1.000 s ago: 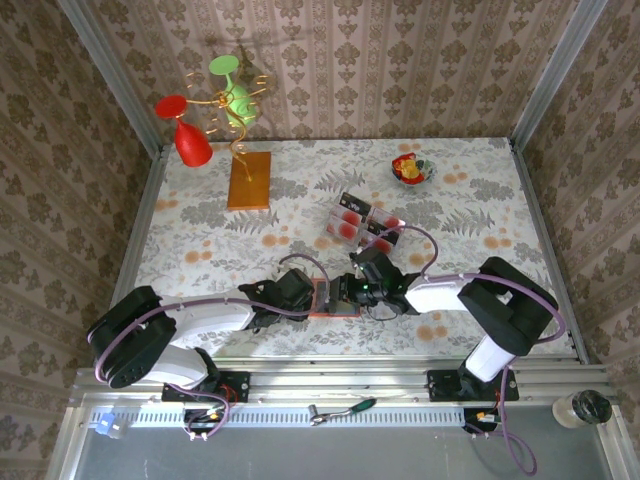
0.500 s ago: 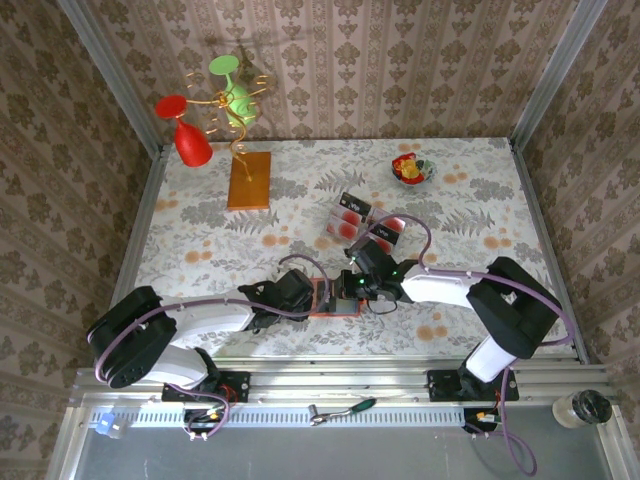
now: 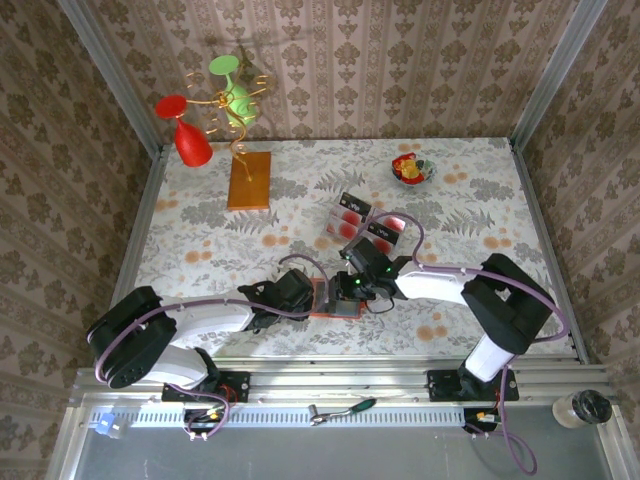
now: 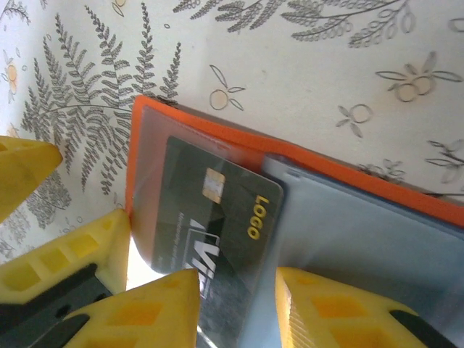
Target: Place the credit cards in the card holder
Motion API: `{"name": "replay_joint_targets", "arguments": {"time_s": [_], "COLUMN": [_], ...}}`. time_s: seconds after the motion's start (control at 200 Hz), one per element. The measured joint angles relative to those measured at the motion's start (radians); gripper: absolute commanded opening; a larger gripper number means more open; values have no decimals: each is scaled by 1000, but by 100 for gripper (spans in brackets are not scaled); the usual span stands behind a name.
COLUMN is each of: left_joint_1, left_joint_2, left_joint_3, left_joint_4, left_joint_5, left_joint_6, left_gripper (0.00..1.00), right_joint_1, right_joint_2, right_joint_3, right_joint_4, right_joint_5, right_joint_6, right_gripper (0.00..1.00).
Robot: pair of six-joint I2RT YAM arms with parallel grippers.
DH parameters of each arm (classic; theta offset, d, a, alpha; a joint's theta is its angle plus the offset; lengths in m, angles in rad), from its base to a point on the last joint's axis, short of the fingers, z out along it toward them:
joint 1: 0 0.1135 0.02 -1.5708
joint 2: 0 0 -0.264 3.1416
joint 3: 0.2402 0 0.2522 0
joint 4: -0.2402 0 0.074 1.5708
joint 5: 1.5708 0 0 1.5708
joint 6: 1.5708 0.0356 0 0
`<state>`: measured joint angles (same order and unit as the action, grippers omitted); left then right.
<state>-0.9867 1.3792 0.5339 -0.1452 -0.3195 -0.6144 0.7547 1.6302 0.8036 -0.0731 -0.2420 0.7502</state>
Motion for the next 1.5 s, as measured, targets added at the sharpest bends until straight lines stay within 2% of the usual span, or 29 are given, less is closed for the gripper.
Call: {"name": "replay_joint_targets", "arguments": {"time_s": [0.145,0.295,1.045,1.245,1.5], "left_joint_1": [0,0,0,33,53], "left_joint_2": [0,0,-39,-132,-125], "left_joint_3": [0,0,-4,-4,-4], "left_joint_4": [0,0,-10,-46,-53], "left_joint_5": [0,0,-1,-7,-6], "left_joint_6": [0,0,-1,-18,-19], "left_gripper": [73,73,73,73,73], "right_joint_1": [-7,-6,55,55,55], "right_joint_2": [-24,-19,159,165,163], "right_joint_3": [3,17,128,133,140], "right_joint_4": [-32,-37,3,10,0], "right_joint_5": [6,3,-9,-20,-20], "right_joint_6": [-23,-22,2,9,8], "right_gripper": [8,4,2,2,5]}}
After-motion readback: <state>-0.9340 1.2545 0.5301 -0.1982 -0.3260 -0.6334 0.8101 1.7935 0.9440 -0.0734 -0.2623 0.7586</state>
